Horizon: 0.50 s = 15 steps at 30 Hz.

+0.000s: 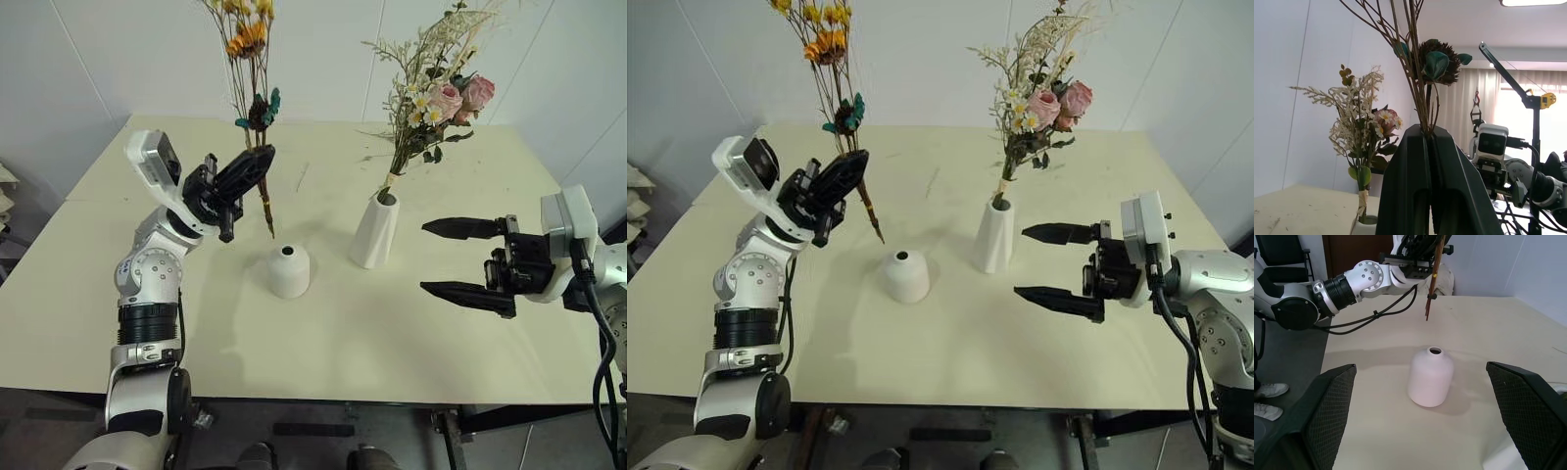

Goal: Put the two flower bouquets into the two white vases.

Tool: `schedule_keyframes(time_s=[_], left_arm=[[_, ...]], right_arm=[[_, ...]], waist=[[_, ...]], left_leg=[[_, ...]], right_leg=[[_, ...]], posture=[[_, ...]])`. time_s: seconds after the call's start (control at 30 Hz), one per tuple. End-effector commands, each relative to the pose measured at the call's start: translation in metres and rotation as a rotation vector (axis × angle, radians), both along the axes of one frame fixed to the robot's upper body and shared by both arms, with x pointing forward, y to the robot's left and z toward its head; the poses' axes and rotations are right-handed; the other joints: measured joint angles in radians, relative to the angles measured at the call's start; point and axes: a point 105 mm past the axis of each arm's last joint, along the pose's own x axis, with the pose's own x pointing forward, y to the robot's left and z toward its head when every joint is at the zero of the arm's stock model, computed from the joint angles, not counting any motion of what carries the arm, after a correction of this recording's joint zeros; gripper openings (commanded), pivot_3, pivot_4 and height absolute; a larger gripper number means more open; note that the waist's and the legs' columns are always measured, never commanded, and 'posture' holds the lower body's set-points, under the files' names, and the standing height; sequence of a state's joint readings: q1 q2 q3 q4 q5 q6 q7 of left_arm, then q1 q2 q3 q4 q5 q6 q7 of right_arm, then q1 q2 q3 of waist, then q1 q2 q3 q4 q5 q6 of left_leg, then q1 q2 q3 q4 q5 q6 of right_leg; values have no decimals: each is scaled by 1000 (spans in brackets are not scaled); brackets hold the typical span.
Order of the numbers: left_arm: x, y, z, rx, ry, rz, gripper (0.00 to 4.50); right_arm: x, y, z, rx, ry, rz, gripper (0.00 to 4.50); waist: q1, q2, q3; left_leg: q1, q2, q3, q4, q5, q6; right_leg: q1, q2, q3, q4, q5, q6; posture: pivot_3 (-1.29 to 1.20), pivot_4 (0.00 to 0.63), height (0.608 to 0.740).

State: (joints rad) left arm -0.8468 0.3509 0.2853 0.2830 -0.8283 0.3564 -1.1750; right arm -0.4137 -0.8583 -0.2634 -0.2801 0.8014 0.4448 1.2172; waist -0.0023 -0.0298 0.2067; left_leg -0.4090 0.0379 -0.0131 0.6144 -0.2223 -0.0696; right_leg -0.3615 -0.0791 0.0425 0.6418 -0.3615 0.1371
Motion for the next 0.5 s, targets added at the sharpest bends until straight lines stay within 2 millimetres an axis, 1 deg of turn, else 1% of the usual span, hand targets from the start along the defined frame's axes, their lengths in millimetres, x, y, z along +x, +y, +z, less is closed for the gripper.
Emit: schedule_keyframes(time_s=[0.03, 0.17, 0.5], left_arm=[[4, 5, 1, -9, -16, 21, 10], [9, 2, -5, 3, -6, 12, 10], [20, -4, -4, -19, -14, 6, 10]], right_arm=[[-8, 2, 7, 8, -58, -4, 4500], [-8, 3, 6, 9, -54, -11, 4500], [-6, 5, 6, 13, -57, -17, 4500]], waist=[[0, 0, 0], [0, 0, 0], [-1, 0, 0]], left_leg=[[0, 0, 0, 0, 0, 0], [0, 0, 0, 0, -1, 2], [0, 0, 0, 0, -2, 4]], right_leg=[[0, 0, 0, 0, 0, 0], [0, 0, 0, 0, 0, 0], [0, 0, 0, 0, 0, 0]], posture=[[0, 150, 740], [0, 150, 740], [0, 150, 740]])
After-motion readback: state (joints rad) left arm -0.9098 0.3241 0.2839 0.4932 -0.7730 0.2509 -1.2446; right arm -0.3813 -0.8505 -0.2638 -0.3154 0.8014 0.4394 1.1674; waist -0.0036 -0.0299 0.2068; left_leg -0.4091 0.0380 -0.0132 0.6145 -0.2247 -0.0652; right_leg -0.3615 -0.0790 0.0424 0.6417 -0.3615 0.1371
